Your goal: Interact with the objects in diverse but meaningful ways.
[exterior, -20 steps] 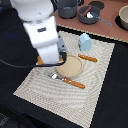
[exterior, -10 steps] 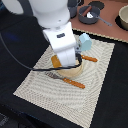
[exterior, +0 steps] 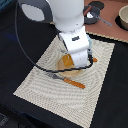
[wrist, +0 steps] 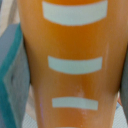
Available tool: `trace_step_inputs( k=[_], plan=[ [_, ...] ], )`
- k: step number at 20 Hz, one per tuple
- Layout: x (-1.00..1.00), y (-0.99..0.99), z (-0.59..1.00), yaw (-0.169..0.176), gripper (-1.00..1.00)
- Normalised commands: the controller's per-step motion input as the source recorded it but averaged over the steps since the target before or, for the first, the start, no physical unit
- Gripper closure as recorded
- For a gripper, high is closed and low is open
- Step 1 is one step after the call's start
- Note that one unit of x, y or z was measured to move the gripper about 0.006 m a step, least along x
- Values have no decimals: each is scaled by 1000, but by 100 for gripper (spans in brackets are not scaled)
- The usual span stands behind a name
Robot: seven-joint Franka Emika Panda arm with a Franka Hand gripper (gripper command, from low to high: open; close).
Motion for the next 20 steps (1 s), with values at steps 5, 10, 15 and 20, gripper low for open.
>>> trace_step_inputs(
  k=[5,10,15,20],
  plan=[
    [12,0,2,-3,100],
    [125,0,0,0,100],
    [173,129,18,0,-100],
    [71,227,258,2,-100]
  ],
)
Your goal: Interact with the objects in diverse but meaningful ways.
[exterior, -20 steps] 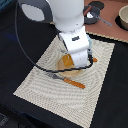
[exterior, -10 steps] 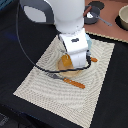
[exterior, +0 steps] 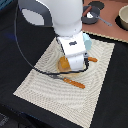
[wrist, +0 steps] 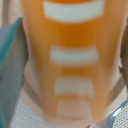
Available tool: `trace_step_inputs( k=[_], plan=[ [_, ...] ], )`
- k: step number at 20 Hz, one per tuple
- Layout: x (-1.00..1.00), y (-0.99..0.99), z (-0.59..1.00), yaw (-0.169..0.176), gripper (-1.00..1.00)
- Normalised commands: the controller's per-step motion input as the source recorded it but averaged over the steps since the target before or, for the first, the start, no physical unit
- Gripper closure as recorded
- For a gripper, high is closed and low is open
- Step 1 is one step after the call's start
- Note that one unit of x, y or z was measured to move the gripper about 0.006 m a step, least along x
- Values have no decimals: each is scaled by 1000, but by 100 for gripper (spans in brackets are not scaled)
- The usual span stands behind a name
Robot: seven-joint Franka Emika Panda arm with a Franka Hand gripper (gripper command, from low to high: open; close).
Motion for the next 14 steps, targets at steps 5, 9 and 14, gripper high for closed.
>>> trace_step_inputs(
  k=[5,9,14],
  plan=[
    [172,286,565,2,-100],
    [407,465,821,0,-100],
    [593,637,540,0,-100]
  ],
)
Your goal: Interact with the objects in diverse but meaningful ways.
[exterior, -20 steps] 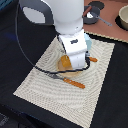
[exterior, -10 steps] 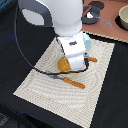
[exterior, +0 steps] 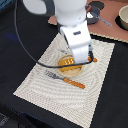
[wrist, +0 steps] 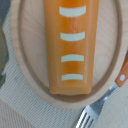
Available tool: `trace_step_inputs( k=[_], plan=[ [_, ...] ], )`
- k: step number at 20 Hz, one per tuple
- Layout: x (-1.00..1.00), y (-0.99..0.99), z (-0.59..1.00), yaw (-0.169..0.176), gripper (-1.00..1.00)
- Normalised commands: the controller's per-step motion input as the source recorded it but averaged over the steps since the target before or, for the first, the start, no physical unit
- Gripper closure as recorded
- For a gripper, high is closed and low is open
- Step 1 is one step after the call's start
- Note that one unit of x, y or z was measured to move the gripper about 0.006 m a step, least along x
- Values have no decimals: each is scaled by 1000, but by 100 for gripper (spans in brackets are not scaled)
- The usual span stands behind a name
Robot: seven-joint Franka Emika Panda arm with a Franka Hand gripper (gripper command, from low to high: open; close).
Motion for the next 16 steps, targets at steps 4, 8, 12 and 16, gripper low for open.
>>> trace_step_inputs(
  k=[4,8,12,16],
  plan=[
    [504,814,122,0,-100],
    [454,877,8,0,-100],
    [244,873,7,6,-100],
    [123,809,257,1,-100]
  ],
)
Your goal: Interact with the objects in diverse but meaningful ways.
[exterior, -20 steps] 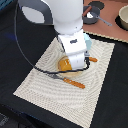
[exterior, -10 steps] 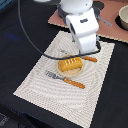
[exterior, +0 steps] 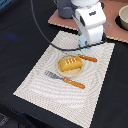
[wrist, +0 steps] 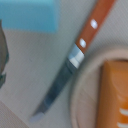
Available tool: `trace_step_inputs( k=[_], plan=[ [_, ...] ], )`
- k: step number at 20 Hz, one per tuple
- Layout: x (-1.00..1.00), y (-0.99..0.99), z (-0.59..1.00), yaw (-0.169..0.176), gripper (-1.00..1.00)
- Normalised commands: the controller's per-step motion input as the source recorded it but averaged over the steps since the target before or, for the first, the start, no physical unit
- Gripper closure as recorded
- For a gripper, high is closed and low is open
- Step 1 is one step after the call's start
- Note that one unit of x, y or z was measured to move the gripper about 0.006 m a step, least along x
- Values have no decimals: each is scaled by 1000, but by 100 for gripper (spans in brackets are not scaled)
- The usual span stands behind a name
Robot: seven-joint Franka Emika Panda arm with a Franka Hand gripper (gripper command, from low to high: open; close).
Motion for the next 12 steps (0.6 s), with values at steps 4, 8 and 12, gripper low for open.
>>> trace_step_inputs(
  k=[4,8,12],
  plan=[
    [188,716,248,0,-100],
    [182,364,14,-21,-100],
    [235,66,-28,-18,-100]
  ],
)
